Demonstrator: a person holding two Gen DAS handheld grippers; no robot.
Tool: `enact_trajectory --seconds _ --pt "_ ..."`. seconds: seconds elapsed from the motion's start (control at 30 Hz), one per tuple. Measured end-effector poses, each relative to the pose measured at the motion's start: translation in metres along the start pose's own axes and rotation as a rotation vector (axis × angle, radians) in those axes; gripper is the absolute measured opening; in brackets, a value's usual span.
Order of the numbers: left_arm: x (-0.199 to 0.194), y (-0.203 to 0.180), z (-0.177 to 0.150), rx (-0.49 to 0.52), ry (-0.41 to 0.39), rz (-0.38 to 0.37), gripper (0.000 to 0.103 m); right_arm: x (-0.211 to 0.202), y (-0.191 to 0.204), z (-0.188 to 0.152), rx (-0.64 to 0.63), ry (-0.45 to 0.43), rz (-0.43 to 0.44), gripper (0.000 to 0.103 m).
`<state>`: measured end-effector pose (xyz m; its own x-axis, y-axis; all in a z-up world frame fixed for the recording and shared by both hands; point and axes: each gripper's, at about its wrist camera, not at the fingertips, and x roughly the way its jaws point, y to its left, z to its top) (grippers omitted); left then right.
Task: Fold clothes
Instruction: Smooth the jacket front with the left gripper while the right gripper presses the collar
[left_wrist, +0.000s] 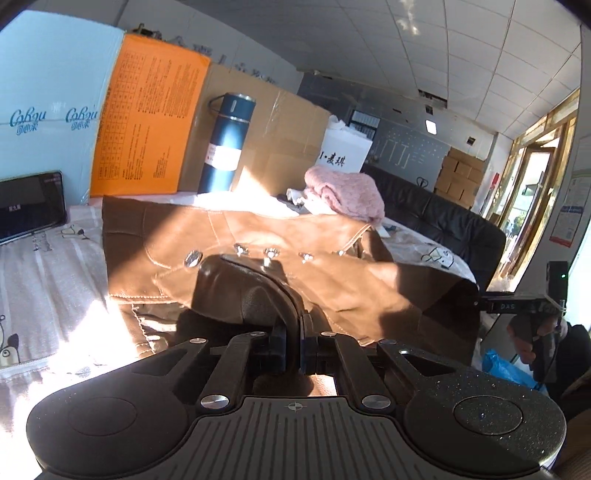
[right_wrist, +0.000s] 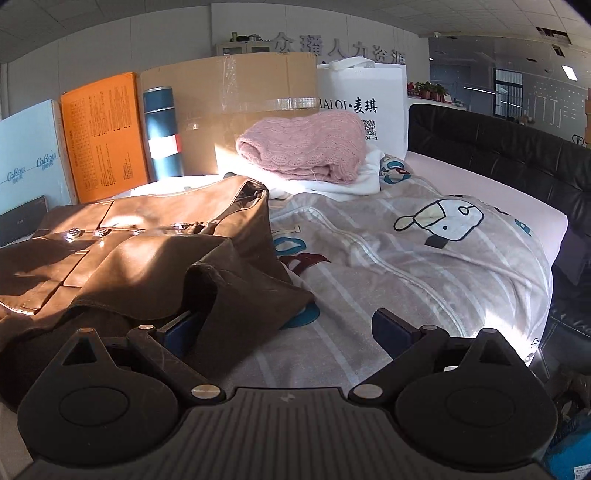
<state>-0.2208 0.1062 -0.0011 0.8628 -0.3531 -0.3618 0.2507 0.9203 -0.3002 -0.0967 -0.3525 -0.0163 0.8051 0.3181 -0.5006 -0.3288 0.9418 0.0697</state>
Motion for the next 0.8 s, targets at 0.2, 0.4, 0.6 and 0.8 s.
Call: enact_trajectory --seconds 0.2,0.4,0.6,0.8 --pt "-0.049 -0.028 -0.028 0.008 -0.028 0.071 0.006 -0.012 -0.017 -0.015 0.065 -0.003 -0.012 0.098" --pt "-0.048 -0.022 -0.052 -0.076 0.063 0.142 0.034 -0.031 -0.033 -0.037 0.099 0.015 -0.029 0.098" --pt "-0.040 0.000 -0.041 -0.194 -0.004 0.085 0.094 -0.075 -0.037 -0.043 0.159 -0.124 0.157 0.098" --pt "-0.005 0.025 -0.021 -0.189 0.045 0.254 0.094 -0.067 -0.007 -0.003 0.161 -0.198 0.254 0.100"
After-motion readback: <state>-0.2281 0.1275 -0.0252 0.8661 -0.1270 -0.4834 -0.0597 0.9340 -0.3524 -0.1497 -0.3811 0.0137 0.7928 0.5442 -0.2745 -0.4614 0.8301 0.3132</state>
